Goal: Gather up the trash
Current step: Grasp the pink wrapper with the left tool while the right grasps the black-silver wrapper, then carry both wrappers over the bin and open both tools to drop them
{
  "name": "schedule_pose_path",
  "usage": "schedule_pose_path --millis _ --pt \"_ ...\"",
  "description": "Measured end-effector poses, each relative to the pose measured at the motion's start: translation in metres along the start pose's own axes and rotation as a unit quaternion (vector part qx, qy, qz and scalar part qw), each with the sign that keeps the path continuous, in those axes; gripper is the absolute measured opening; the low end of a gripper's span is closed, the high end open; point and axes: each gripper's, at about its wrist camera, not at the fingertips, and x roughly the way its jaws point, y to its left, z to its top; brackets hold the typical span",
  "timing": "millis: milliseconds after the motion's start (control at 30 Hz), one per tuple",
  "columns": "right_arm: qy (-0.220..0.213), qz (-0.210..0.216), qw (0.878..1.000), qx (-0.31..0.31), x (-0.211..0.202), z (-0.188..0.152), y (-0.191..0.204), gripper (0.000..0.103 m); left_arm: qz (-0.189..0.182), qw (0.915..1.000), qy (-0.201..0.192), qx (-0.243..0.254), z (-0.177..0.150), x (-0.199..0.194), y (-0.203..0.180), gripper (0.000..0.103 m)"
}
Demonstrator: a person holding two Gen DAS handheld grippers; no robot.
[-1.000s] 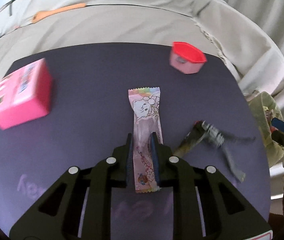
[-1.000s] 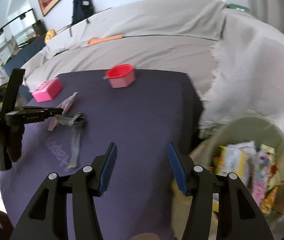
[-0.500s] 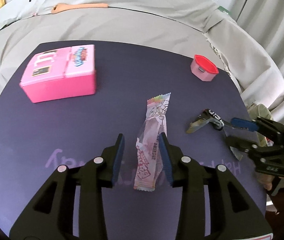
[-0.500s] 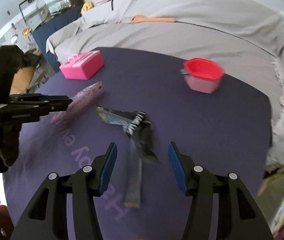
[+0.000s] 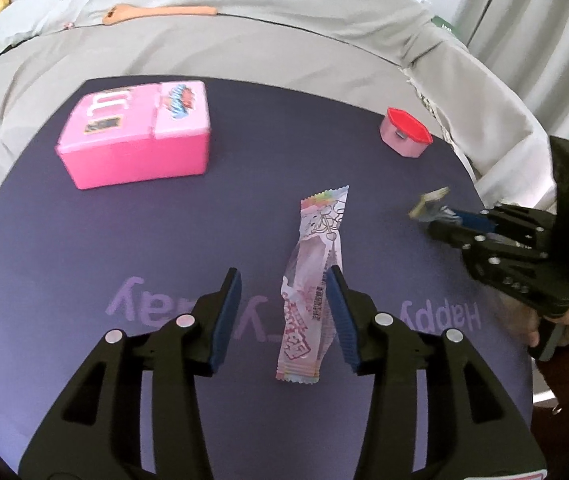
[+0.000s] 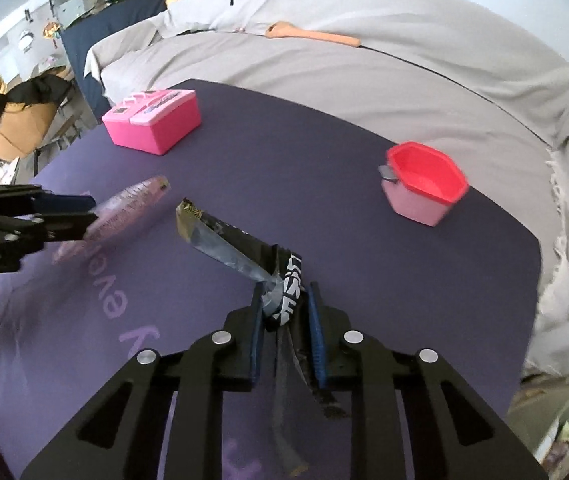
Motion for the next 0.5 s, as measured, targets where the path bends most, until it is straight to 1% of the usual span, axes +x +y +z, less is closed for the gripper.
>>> schedule_pose_path --millis 67,133,167,200,333,400,500 --pt "-0.006 -0.004 1.0 0.01 -0.012 -0.006 -0.005 0.02 -0.002 0.9999 0.012 0.012 -0.002 0.006 -0.009 0.047" --pt "-0.011 -0.012 1.0 0.015 -0.023 -0.012 -0.011 0.02 -0.001 0.999 0.021 0.038 -0.006 0.011 -0.024 0.047" --pt "-0.013 -0.017 1.0 0.018 -0.028 -0.016 -0.014 0.02 0.005 0.9984 0.021 0.052 -0.008 0.012 -0.031 0.05" --pt "-0.015 -0.022 0.999 0.022 -0.033 -0.018 -0.017 0.02 0.012 0.9972 0.021 0.07 -0.011 0.014 -0.041 0.05" --pt "-0.029 -0.039 0.998 0.05 -0.053 -0.032 -0.034 0.02 0.023 0.9939 0.018 0.107 -0.023 0.017 -0.065 0.057" --pt "-0.036 -0.045 0.996 0.064 -0.062 -0.039 -0.041 0.02 0.03 0.9916 0.018 0.124 -0.03 0.017 -0.075 0.058" --pt "-0.043 -0.049 0.995 0.077 -0.072 -0.047 -0.049 0.02 0.039 0.9897 0.018 0.137 -0.037 0.017 -0.086 0.062"
